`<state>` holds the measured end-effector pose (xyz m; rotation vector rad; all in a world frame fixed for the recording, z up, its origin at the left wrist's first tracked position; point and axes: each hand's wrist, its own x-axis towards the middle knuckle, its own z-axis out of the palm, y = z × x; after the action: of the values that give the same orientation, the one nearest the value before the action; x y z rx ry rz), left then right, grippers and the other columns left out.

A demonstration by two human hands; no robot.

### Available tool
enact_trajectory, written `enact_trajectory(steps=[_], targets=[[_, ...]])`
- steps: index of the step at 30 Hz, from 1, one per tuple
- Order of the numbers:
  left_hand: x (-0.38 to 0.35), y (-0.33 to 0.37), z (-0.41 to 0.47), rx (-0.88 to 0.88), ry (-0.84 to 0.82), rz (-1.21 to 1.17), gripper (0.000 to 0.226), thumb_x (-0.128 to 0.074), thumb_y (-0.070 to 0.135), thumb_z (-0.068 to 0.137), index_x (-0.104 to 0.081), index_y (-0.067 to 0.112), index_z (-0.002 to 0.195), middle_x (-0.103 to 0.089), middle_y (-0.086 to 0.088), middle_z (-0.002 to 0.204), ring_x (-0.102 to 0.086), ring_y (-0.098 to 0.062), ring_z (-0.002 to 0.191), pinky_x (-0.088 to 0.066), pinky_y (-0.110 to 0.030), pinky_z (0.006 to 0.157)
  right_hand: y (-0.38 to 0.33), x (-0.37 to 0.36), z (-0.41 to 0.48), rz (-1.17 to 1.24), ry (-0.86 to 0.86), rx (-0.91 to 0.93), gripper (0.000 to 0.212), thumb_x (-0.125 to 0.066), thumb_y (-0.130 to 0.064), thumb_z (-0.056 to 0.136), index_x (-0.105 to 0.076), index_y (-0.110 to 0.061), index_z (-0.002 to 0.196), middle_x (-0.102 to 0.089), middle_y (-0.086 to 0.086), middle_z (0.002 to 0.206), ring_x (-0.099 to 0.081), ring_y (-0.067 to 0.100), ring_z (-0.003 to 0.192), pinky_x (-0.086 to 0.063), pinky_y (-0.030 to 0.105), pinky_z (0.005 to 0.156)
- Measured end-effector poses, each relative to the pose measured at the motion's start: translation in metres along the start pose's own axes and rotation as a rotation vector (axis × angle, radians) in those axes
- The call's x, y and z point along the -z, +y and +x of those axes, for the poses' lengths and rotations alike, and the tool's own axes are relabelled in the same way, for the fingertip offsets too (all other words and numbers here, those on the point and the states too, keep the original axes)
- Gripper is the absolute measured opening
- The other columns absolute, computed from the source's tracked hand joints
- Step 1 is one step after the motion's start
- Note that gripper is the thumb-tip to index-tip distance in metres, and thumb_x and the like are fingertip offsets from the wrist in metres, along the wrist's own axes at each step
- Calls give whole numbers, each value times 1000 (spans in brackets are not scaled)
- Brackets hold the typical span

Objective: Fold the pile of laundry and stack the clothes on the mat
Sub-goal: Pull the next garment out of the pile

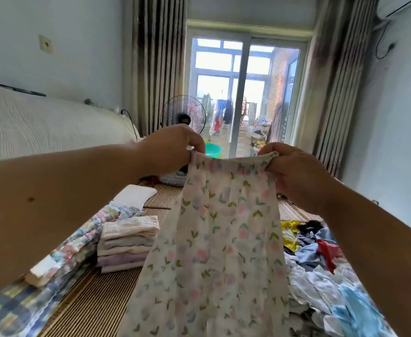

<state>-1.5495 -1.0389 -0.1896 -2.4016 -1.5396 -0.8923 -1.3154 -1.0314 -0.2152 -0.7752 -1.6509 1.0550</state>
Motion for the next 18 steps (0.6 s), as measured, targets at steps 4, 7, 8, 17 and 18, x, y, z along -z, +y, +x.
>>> enact_trajectory(steps=[4,7,8,17,18], targets=[[-5,19,4,-15,9,-318,41,-63,-6,81,-65,31,62,-70,15,80,-65,-3,78,-52,-24,79,4,-14,6,55,-45,-41,44,-47,5,91,-66,-21,61,-61,4,70,-56,17,62,-45,25,57],[-6,34,7,-59,13,-390,37,-70,-3,80,-66,30,63,-68,16,75,-61,7,70,-50,-15,77,7,-23,6,117,-97,-50,49,-43,7,89,-69,-23,59,-61,-2,60,-57,12,55,-45,22,51],[-4,37,7,-72,13,-390,35,-72,0,80,-66,31,65,-69,16,77,-60,9,70,-49,-13,75,9,-23,6,174,-96,-38,50,-40,9,87,-68,-21,58,-60,0,59,-56,13,54,-45,23,51],[14,46,11,401,-471,-795,22,-49,29,94,-62,13,99,-72,-6,78,-67,-23,72,-55,-34,71,4,-30,10,-50,251,53,7,-63,-19,68,-63,-12,69,-59,13,75,-53,27,73,-44,46,69],[14,46,13,386,-479,-675,16,-57,28,92,-61,17,103,-74,-8,87,-71,-23,77,-58,-38,75,5,-31,12,-80,270,71,4,-64,-19,71,-64,-15,70,-61,11,77,-56,27,74,-48,48,70]])
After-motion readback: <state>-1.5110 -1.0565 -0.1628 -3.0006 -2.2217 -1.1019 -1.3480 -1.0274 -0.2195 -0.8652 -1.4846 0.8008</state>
